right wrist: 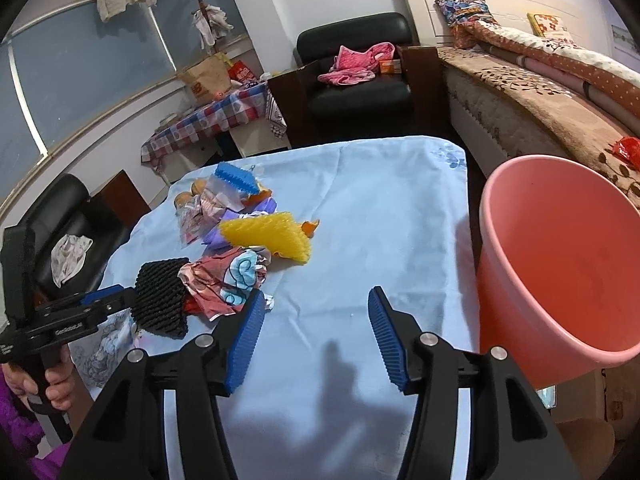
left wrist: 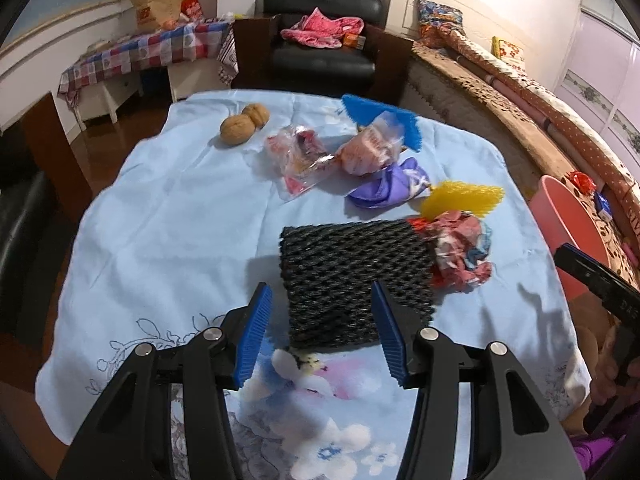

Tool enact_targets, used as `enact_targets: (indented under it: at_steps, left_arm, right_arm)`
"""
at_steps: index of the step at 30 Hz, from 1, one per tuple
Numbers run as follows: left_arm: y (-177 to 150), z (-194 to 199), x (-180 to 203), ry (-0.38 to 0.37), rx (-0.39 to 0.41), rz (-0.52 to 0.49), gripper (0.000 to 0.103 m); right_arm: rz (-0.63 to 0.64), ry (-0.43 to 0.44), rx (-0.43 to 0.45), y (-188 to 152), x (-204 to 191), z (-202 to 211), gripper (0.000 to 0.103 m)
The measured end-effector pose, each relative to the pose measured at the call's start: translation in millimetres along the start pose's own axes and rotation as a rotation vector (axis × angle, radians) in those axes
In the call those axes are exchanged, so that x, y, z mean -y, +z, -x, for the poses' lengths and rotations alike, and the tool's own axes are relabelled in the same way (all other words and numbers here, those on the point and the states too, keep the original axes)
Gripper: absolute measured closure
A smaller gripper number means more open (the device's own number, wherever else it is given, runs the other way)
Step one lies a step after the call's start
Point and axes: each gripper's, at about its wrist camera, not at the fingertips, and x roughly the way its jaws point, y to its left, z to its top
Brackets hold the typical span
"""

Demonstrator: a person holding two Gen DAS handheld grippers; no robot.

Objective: Collect trash
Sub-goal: 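Grasp the black mesh sleeve with the left gripper while the right gripper grasps the yellow mesh sleeve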

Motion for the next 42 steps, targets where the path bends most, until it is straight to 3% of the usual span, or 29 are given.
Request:
enact_targets:
  at_steps: [5,10,11,12,15,18,31,42]
  left_arm:
    - [-2,-16,-10,-0.050,-0.042,0.053,0.051]
    - [-3,-19,-14,-0.116,-0.036,0.064,0.051]
    - [-4,-19,-14,-0.125,-0.034,0.065,0.055]
    - [-4,-19,-14,-0.136,-0.032,0.065,0.067]
    - [-4,-18,-17,-0.150,-0.028,0.063,0.085]
    - [-5,-12,-20,-0.164,-0.014,0.060,0.093]
    - [18,39,-39,-0.231,0.159,0.124,0.095]
    - [21,32,-49,-0.228,0.143,0.165,0.095]
  right_arm:
    - [0.003,-0.003,-0.018,1,-2,-6,0.049]
    - [0.017,-0.008,-0.032,1,-6,-11,0.049]
    - [0.020,-0.010,-0.034,1,-8,-12,0.049]
    - [0.022,-0.010,-0.035,2,-9,-13,0.049]
    - [0.028,-0.010,-0.042,1,-12,-16,0.049]
    - [0.038,-0.008,-0.046,2,-16,-19,0.049]
    - [0.059,0.022,-0.008,31,-27,-38,0.048]
    - [0.133,0.023,-0.034,57,-34,-78,0.047]
